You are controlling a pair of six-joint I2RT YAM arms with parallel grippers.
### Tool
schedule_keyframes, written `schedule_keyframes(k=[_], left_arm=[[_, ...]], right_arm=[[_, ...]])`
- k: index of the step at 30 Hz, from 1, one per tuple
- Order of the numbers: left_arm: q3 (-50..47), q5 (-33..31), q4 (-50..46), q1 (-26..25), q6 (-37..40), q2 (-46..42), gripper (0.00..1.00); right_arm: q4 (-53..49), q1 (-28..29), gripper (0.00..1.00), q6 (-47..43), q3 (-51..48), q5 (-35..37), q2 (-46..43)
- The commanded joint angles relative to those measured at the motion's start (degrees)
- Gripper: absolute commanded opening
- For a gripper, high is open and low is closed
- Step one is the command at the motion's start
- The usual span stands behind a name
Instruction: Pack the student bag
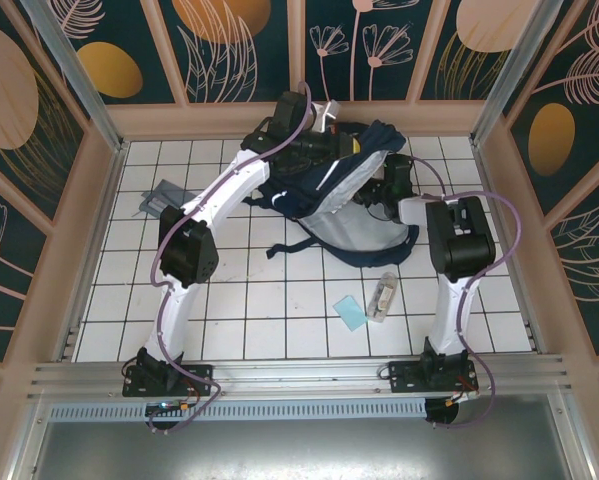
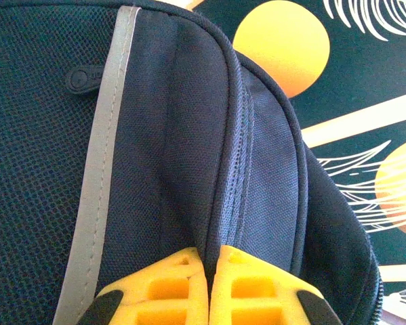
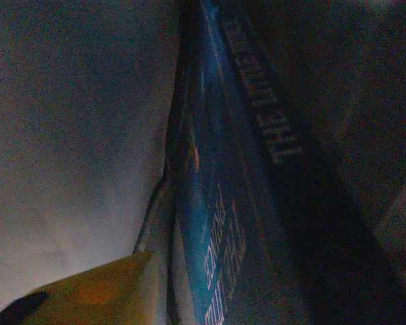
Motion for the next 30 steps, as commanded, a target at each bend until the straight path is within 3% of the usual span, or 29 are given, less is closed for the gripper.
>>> schedule_keyframes(k=[1, 6, 13, 18, 19, 22, 24, 26, 30], left_arm=[[0.5, -1.6, 4.2, 1.1, 4.0, -4.7, 0.0], [0.3, -5.3, 3.6, 1.3, 6.3, -3.6, 0.0], [-0.5, -4.8, 4.3, 1.3, 5.5, -3.0, 0.0], [-8.7, -3.4, 7.1, 1.2, 4.5, -7.4, 0.0], [-11.8, -3.5, 8.6, 1.2, 4.0, -9.2, 0.1], [-22.5, -5.0, 14.2, 1.2, 2.2, -15.8, 0.58], [-29.9, -8.0, 17.7, 1.2, 2.2, -20.8, 0.74], [-38.4, -13.0, 21.3, 1.3, 2.4, -25.8, 0.98], [-49.7, -23.0, 23.4, 2.0, 2.7, -31.2, 0.98]], right_arm=[[-6.3, -1.2, 0.52, -4.0, -1.9, 1.8, -8.0], [-17.7, -4.2, 0.66, -10.4, -6.0, 3.8, -17.1], [-30.4, -11.7, 0.67, -19.6, -12.0, 5.3, -31.7], [-40.0, -14.4, 0.68, -28.5, -12.9, 13.3, -38.8], [-40.8, -14.6, 0.69, -29.9, -13.6, 15.0, -39.3], [-40.0, -16.0, 0.69, -30.6, -16.5, 18.9, -39.9], [-36.8, -17.2, 0.69, -29.9, -19.1, 17.0, -40.5], [-32.1, -18.1, 0.75, -28.3, -22.1, 14.1, -41.4], [-25.1, -18.0, 0.85, -26.9, -24.7, 8.0, -40.4]])
